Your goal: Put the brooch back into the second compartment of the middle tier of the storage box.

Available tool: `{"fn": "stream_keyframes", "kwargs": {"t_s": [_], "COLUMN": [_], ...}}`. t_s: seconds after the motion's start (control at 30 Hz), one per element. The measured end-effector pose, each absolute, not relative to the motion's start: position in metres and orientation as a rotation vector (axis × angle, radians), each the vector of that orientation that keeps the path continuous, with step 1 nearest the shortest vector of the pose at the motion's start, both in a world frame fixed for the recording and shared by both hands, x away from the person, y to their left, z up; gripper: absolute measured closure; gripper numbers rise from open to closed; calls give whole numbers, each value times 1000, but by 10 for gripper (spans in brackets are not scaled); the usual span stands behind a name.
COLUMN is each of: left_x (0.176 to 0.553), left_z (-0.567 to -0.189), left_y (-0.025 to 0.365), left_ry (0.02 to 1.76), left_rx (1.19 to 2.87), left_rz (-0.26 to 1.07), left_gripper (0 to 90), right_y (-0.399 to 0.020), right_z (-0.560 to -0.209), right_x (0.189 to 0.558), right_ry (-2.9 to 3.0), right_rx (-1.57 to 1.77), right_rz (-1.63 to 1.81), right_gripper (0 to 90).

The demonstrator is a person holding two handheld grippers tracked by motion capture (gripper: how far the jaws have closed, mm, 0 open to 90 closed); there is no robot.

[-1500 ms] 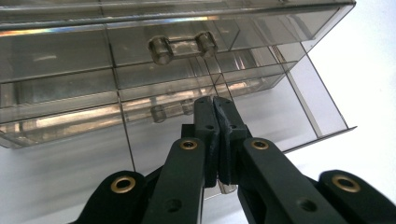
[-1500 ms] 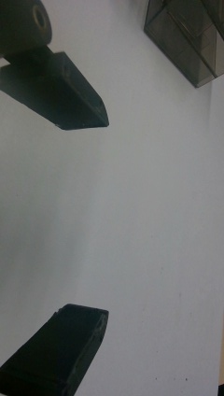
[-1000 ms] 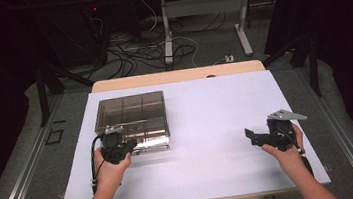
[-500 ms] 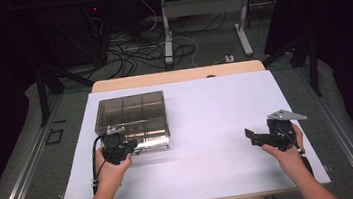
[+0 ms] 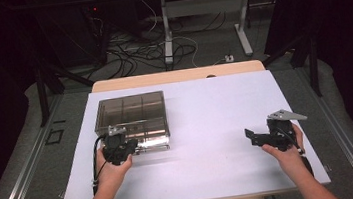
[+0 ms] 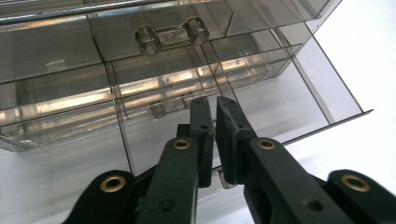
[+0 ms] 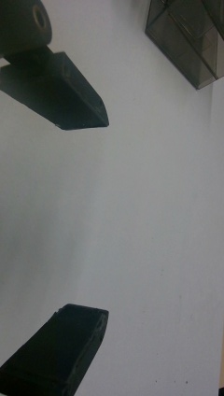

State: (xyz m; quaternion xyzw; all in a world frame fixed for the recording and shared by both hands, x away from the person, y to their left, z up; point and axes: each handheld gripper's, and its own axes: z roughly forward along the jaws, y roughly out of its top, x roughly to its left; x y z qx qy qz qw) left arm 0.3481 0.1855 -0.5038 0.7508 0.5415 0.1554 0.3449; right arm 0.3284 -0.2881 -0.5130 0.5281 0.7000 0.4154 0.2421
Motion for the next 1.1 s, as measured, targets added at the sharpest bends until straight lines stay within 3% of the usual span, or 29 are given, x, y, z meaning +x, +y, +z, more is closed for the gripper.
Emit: {"fn": "stream_keyframes", "kwargs": {"t_s": [1.1], "left_x": [342], "left_z": [-490], "left_y": [184], "left_ry": [1291], "left_rx": [1961], "left_rz": [430], "left_gripper": [513], "right_y": [-287], "right_z": [-514], "right_x": [328], "right_ry": [1916], "right_rx": [1444], "right_rz": [1137], "right_gripper": [67]}}
